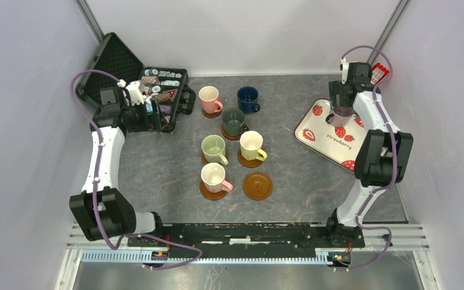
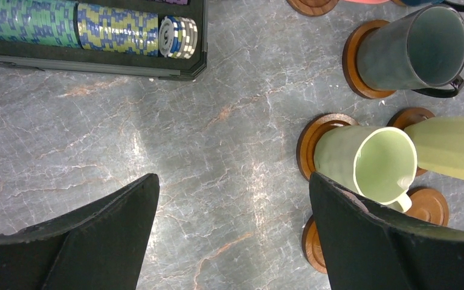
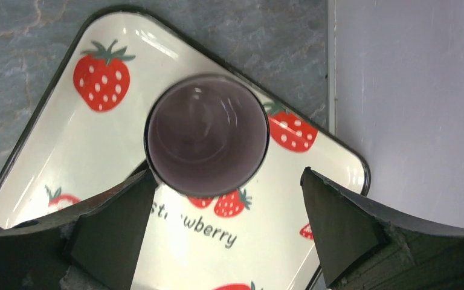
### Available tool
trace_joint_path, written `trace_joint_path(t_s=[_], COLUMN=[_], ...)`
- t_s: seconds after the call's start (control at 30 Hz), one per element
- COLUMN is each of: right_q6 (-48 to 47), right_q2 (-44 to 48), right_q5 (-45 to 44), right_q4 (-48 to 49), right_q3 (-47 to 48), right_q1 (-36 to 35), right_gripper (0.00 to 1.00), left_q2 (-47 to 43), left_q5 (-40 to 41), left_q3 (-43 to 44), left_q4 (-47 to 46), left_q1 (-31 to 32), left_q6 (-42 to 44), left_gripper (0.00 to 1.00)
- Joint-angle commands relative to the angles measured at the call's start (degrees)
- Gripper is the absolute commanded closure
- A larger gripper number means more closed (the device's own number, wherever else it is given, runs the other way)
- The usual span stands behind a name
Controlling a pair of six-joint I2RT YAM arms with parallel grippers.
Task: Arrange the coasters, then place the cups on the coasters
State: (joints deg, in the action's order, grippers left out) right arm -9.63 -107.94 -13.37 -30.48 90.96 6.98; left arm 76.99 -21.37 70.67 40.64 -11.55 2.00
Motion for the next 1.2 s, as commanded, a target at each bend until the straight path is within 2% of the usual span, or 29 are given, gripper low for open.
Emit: trace_joint_path(t_s=[0.0,0.1,0.23,0.5,0.7,0.83,1.0,1.17], right_q6=[3.65,9.38,17.73,26.07,27.53,24.18,18.49,15.52], right_q2=[9.64,14.41,14.32,4.02,0.16,0.39,0.76,0.19], right_q5=[5.81,12.05,12.13,2.15,-2.51,-3.87,-1.87,0.70], right_q4=[3.21,8.18,12.48,9.50,9.03,11.07,14.88,14.70], right_q3=[-7.51,-14.99,-18.79,-12.20,-9.78,-11.30,-13.65,-13.96], right_q1=[0.76,0.75,0.49,-0.30,-0.39,-0.13,0.55,2.18], right_gripper=[0.02,0.02,0.02,0.02,0.03,0.19,0.48,0.59], left_q2=[-2.33,-2.32,-2.21,-2.39,-2.05,-1.60,-0.44,-0.25], left_q5=[-1.83,-2.15,-2.45,-1.32,-0.63,-0.52,-0.77,-0.96], left_q3=[-0.69,-0.89,-0.56,-0.10,-0.03,0.07,0.73,1.48], left_q4=[-0.04,-0.41,-0.56,-0.05,-0.01,-0.04,-0.04,0.02], left_q1=[-0.31,-0.36,-0.31,-0.36,-0.31,-0.29,-0.30,-0.31], left_q6=[1.49,0.71,0.03,0.28,0.55,0.70,0.62,0.94], left_gripper=[0.00,0.00,0.00,0.00,0.00,0.00,0.00,0.00])
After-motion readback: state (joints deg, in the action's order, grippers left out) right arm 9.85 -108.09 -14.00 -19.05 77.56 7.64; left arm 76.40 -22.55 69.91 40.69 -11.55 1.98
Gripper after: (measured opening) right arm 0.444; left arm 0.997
